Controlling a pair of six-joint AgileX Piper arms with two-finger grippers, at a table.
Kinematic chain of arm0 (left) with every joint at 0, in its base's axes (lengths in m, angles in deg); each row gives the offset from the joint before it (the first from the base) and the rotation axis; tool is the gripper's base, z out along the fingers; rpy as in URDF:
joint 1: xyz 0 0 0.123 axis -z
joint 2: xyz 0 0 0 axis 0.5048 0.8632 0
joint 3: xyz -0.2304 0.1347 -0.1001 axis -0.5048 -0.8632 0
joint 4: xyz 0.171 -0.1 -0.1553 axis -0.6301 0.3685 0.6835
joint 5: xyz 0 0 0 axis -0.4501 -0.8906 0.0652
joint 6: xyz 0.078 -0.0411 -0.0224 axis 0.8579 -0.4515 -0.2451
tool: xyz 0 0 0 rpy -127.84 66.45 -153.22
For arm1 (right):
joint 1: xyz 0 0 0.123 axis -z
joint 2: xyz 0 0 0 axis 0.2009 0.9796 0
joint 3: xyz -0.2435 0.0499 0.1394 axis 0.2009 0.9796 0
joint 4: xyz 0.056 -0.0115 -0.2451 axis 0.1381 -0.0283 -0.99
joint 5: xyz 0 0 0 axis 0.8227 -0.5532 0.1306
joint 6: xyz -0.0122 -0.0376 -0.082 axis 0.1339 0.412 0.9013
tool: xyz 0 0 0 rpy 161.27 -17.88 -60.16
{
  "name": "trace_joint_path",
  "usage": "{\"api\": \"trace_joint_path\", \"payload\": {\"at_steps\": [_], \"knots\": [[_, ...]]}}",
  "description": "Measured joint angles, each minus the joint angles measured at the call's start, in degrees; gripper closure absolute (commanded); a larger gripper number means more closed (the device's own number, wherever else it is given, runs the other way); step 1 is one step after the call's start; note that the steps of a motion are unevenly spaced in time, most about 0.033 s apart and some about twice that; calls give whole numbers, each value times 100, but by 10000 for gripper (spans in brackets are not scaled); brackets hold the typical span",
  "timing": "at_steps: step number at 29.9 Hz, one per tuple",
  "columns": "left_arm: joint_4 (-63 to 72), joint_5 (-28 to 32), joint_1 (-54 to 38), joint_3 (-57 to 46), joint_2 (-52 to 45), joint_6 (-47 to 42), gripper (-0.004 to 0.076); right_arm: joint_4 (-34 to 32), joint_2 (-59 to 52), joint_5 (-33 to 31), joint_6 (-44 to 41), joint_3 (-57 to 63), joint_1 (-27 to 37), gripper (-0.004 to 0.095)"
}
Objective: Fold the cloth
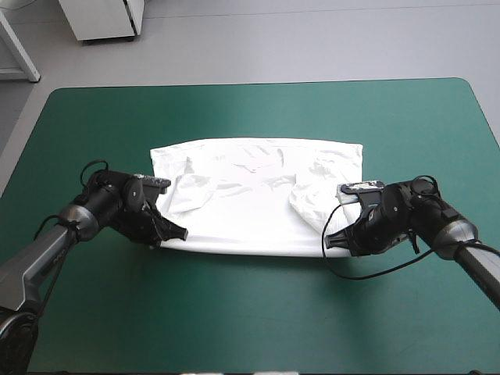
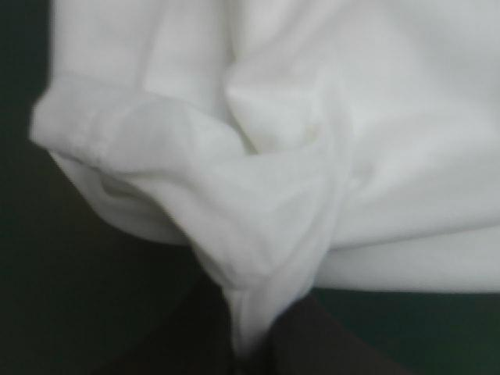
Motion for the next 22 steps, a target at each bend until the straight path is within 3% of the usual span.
{"api": "trace_joint_path", "payload": {"at_steps": [8,13,22], "knots": [[0,-456,-324,1937,589,306,733,-385,202,675,-26,-1130,0,923],[289,-797,-758,3395,1565,630,733,-1073,989,1264,-313,-2107,75,923],[580,-1091,-919,5671,3274,884,733,-1266,2651,1657,-475,-3794,483,923]]}}
